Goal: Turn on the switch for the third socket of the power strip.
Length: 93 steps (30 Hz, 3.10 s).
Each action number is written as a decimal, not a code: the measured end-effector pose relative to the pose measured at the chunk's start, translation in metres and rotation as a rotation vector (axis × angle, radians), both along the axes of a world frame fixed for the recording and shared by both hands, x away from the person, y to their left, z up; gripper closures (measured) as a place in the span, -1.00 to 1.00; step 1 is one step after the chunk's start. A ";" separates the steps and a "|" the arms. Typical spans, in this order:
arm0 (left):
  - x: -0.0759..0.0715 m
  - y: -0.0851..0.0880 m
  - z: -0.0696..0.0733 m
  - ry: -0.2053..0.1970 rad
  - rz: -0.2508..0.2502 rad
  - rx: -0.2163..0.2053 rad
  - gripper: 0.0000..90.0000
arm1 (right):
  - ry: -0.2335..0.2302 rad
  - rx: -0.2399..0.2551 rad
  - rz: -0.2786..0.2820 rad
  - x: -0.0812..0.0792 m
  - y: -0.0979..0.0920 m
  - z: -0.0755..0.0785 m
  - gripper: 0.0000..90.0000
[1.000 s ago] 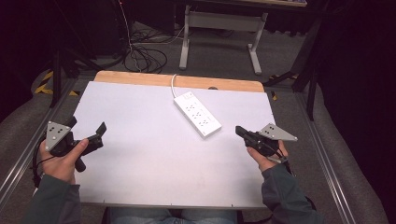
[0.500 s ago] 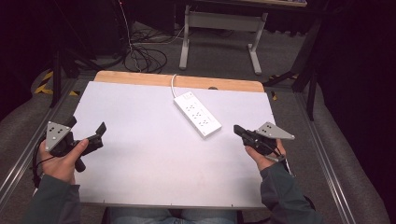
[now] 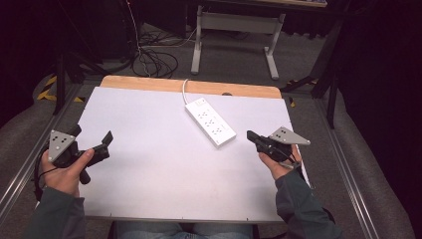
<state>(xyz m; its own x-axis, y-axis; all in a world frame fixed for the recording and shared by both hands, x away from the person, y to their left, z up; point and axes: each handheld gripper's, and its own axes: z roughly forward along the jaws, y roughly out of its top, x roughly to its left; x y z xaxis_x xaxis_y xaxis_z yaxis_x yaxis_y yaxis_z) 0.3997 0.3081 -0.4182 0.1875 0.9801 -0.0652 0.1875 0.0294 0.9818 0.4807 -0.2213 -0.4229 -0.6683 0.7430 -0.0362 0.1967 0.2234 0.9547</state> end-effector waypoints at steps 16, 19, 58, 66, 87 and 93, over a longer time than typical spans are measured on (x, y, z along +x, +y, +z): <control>-0.002 0.001 0.000 0.004 0.002 0.007 -0.95 | 0.005 -0.033 -0.032 0.021 0.011 0.004 1.00; -0.002 0.001 -0.001 0.005 0.002 0.008 -0.95 | 0.017 -0.039 -0.034 0.025 0.016 0.006 1.00; -0.008 0.006 -0.002 0.008 0.019 0.007 -0.95 | 0.083 -0.144 -0.022 0.075 0.055 -0.003 1.00; -0.010 0.006 -0.002 0.009 0.022 0.007 -0.95 | 0.096 -0.168 -0.015 0.084 0.061 -0.006 1.00; -0.018 0.011 -0.002 0.009 0.046 0.010 -0.94 | 0.146 -0.226 -0.011 0.110 0.071 -0.023 1.00; -0.020 0.012 -0.002 0.006 0.050 0.020 -0.94 | 0.170 -0.243 0.002 0.116 0.075 -0.030 1.00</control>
